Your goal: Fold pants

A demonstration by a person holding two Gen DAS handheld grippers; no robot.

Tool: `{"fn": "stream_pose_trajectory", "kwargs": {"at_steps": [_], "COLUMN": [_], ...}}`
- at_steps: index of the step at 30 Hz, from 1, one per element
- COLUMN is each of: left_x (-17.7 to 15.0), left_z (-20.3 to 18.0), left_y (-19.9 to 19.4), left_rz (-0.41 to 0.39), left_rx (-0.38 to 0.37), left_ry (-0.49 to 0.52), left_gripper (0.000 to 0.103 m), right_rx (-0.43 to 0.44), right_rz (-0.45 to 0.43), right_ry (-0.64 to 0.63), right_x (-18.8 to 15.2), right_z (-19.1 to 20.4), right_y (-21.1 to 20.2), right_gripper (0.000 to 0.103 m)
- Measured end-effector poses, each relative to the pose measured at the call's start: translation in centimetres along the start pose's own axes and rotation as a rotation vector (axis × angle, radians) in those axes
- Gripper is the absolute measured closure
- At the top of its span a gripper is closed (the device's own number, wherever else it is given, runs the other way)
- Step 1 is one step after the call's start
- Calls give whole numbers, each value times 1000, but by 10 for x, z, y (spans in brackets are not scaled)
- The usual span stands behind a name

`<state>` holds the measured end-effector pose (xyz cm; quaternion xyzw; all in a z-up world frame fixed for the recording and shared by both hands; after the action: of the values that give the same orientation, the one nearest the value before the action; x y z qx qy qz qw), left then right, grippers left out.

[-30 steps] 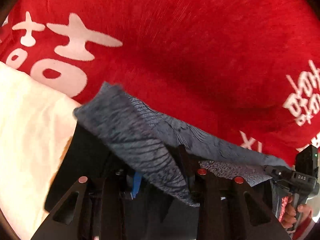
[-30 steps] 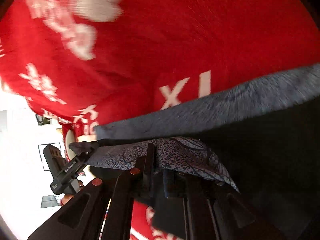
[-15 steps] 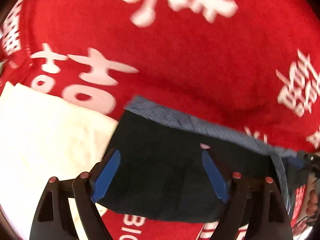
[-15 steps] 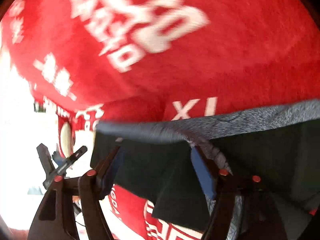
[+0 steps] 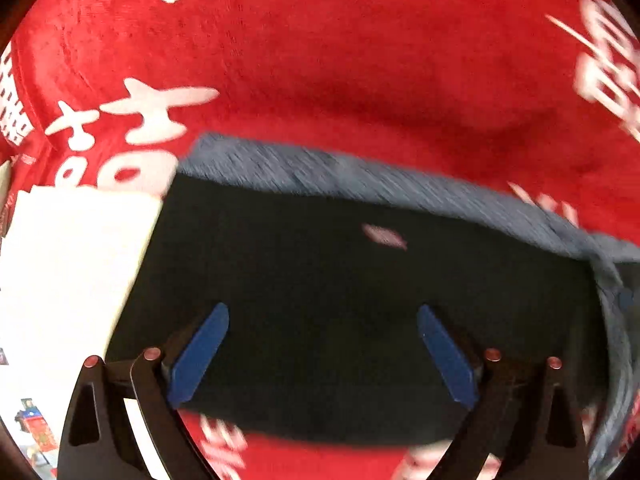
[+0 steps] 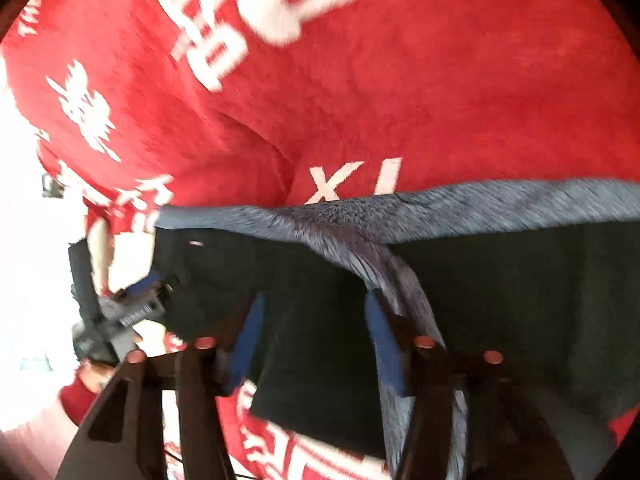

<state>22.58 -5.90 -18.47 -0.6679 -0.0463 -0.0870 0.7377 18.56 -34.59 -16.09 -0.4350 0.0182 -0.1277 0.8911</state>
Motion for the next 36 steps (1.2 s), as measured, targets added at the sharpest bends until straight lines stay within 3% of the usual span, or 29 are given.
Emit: {"fn": "stream_pose_trajectory", "kwargs": {"at_steps": [4,10,20,29,33,36], "left_x": [-37,-91,-123,-137,-143,-145], "left_z": [-44,-142,-248,-295,-303,-306], "left_y": [-26,-51,-60,-50,-51,-53], "left_rz": [48,138,222,217,193,176], "left_rx": [-70,-260,-510,-503,-504,-506], "left_ry": [74,201,289,416,447,456], "left_gripper": [7,7,7,7,7,7], "right_rx": [25,12,-116,-198,-159,-125], "right_rz": [-39,-76,-224,-296,-337,-370], "right_ry": [89,231,477,647,656,611], "right_x": [-41,-111,-255,-370,-390,-386], "right_z": [-21,-68,-140,-181,-188,-184], "right_y": [-40,-81,-174,-173,-165,-160], "right_gripper": [41,41,41,41,41,41]}}
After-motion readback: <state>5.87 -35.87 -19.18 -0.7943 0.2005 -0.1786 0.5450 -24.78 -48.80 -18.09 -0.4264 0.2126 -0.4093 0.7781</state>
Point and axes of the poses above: each gripper's, at about its wrist camera, not at the fingertips, and y roughly the way its jaws point, z to its left, x to its top, the point moved 3 cm from there along y, roughly the way its jaws point, and after that the axes turned 3 degrees about x, right-handed, at the moved point
